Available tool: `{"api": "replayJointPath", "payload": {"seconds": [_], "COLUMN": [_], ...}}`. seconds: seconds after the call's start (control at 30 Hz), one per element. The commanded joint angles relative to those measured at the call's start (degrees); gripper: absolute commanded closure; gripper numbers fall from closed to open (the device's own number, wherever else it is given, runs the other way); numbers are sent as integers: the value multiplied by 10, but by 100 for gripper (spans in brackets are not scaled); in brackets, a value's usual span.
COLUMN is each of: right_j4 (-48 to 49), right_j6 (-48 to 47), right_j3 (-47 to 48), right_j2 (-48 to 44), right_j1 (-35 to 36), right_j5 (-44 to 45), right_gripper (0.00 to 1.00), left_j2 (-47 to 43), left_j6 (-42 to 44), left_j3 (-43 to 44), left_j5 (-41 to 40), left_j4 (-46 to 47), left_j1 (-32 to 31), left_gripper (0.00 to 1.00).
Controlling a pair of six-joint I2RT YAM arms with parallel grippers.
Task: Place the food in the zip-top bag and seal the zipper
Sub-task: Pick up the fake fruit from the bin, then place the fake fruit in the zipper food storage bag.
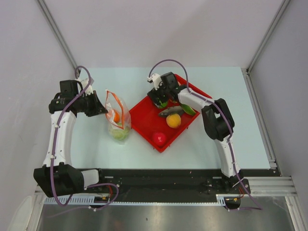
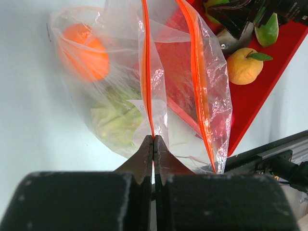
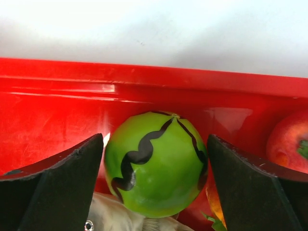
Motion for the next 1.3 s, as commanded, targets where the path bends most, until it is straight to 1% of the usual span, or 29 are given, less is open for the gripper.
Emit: {"api": "replayJointPath", "payload": {"seconds": [0.0,0.03,0.07,0.1,0.13,0.4,0.43,0.53,0.6,0.63,0.67,0.77,0.8,0.87,0.9,0.97,1.03,1.07,1.1,1.17,1.27], "right_j4": [-5,-9,-14,-24,-26,-48,-47,-45,-39,-36,-32,-21,-14,10,20,52,90,107,134,155,174], "right_j6": [-19,-20,-23,-22,-21,-27,-27,-18,-10,0,10,48,59,102,121,177,233,250,265,303,320], "right_j3": [-11,-14,-16,-21,-23,-34,-34,-31,-31,-31,-31,-27,-28,-28,-28,-24,-23,-22,-22,-17,-4], "right_j2": [-25,-30,-34,-42,-46,-43,-46,-66,-85,-95,-118,-169,-185,-216,-222,-235,-240,-241,-239,-233,-200], "right_j1": [5,5,5,4,5,-3,-3,-1,-2,-2,-2,-2,1,7,10,25,40,56,64,81,115], "right_j5": [7,3,2,3,10,11,6,-5,-22,-28,-33,-86,-119,-178,-200,-261,-289,-310,-316,-330,-340], "right_gripper": [10,12,11,4,1,2,4,18,23,31,34,38,39,43,47,49,52,52,52,52,52], "left_j2": [-6,-6,-7,-7,-7,-7,-7,-8,-8,-9,-9,-10,-8,-8,-8,-9,-11,-11,-12,-14,-14], "left_j6": [12,12,12,12,13,15,15,15,15,15,15,14,14,14,14,14,14,14,14,15,13], "left_j3": [1,1,1,2,2,4,4,9,10,11,10,7,7,5,5,4,1,1,2,3,3], "left_j5": [9,10,9,10,10,11,11,9,11,12,12,15,15,17,17,16,16,16,18,17,21], "left_j4": [13,13,14,13,12,9,9,8,7,6,6,6,6,6,6,5,3,2,2,1,1], "left_j1": [-4,-4,-4,-3,-4,-4,-4,-4,-4,-4,-4,-4,-4,-4,-4,-3,-4,-4,-4,-4,-4], "left_gripper": [100,100,100,100,100,100,100,100,100,100,100,100,100,100,100,100,100,100,100,100,100]}}
